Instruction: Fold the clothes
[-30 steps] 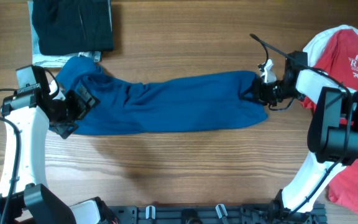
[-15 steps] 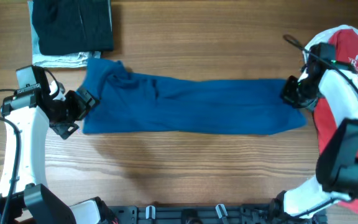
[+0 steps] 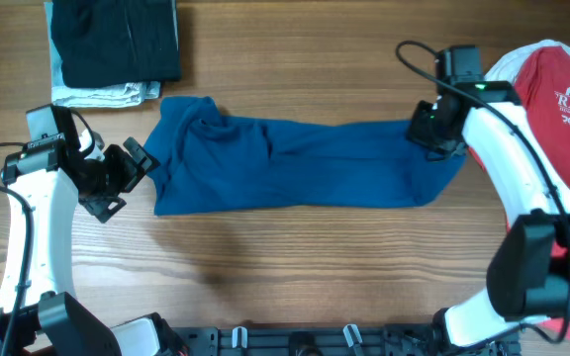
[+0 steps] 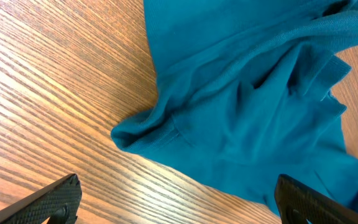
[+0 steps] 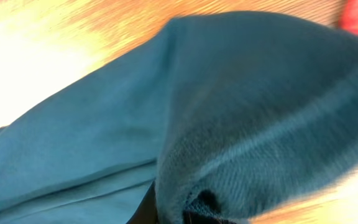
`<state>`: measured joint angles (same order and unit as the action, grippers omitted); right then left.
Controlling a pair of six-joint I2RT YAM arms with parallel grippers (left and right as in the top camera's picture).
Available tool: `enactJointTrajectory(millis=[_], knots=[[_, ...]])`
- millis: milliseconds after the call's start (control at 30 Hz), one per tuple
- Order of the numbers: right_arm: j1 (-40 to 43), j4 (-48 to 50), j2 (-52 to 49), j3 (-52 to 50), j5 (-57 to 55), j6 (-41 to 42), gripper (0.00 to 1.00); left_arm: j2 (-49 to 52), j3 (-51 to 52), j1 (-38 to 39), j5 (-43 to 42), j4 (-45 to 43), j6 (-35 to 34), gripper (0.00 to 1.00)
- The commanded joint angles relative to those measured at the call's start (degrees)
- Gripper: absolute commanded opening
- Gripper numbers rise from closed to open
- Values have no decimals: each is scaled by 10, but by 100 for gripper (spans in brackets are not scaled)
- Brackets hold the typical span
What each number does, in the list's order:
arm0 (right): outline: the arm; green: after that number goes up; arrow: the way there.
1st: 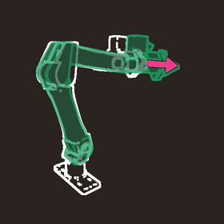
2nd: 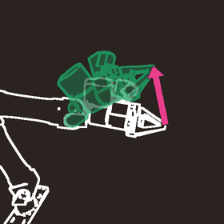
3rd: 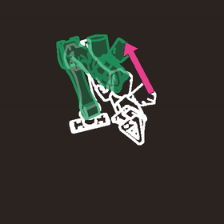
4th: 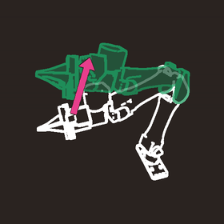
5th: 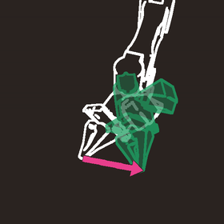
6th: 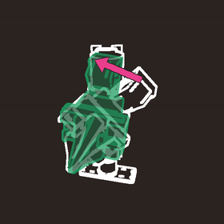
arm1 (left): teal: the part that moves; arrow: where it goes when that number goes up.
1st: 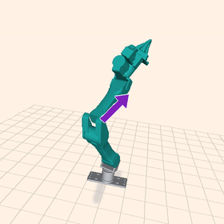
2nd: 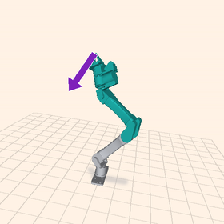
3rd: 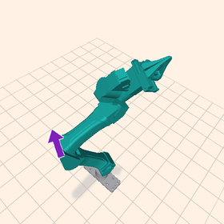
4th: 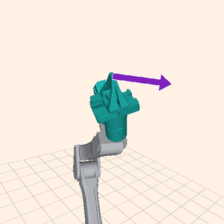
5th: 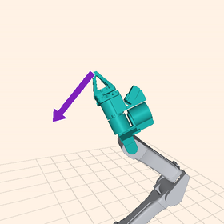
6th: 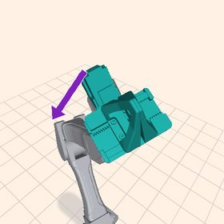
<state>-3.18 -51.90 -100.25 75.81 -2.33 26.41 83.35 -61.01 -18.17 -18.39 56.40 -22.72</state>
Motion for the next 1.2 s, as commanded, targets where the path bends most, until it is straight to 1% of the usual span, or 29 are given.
enactJointTrajectory(millis=[0, 67, 167, 233, 267, 300, 367, 500, 600, 667, 733, 833, 867, 933, 1033, 1100, 1167], knots=[[-41, 12, -51, 6, 33, 23, 4, -6, 3, -4, -9, 1, 13, 100], [-69, 11, -74, 6, 48, 24, 5, -6, 3, -4, -9, 0, 13, 100], [-98, 31, -78, 6, 101, 20, 30, -6, 3, -4, -9, 0, 13, 100], [-106, 37, -78, 7, 106, 21, 39, -6, 3, -4, -9, 0, 13, 100], [-106, 36, -78, 8, 120, 21, 47, -6, 3, -4, -9, 0, 13, 100], [-106, 34, -77, 9, 128, 20, 51, -6, 3, -4, -9, 0, 13, 100], [-105, 27, -68, 16, 127, 7, 55, -6, 3, -4, -9, 0, 13, 100], [-90, -7, -17, 68, 123, -26, 64, -6, 3, -4, -9, 0, 13, 100], [-47, -53, 17, 111, 79, -22, 81, -6, 3, -4, -9, 1, 13, 100], [0, -91, 17, 104, 79, -30, 83, -6, 3, -4, -9, 3, 13, 100], [33, -90, 12, 64, 118, -53, 82, -6, 3, -4, -9, 3, 13, 100], [55, -33, 8, -12, 164, -53, 82, -6, 3, -4, -9, 3, 13, 100], [55, 7, 6, -42, 189, -53, 81, -6, 3, -4, -9, 3, 13, 100], [55, 51, -5, -70, 232, -50, 80, -6, 3, -4, -9, 3, 13, 100], [54, 83, -40, -82, 235, -24, 78, -6, 3, -4, -9, 7, 13, 100], [54, 108, -55, -82, 253, -23, 72, -6, 3, -4, -9, 7, 13, 100], [54, 142, -57, -82, 280, -20, 58, -6, 3, -4, -9, 6, 13, 100]])
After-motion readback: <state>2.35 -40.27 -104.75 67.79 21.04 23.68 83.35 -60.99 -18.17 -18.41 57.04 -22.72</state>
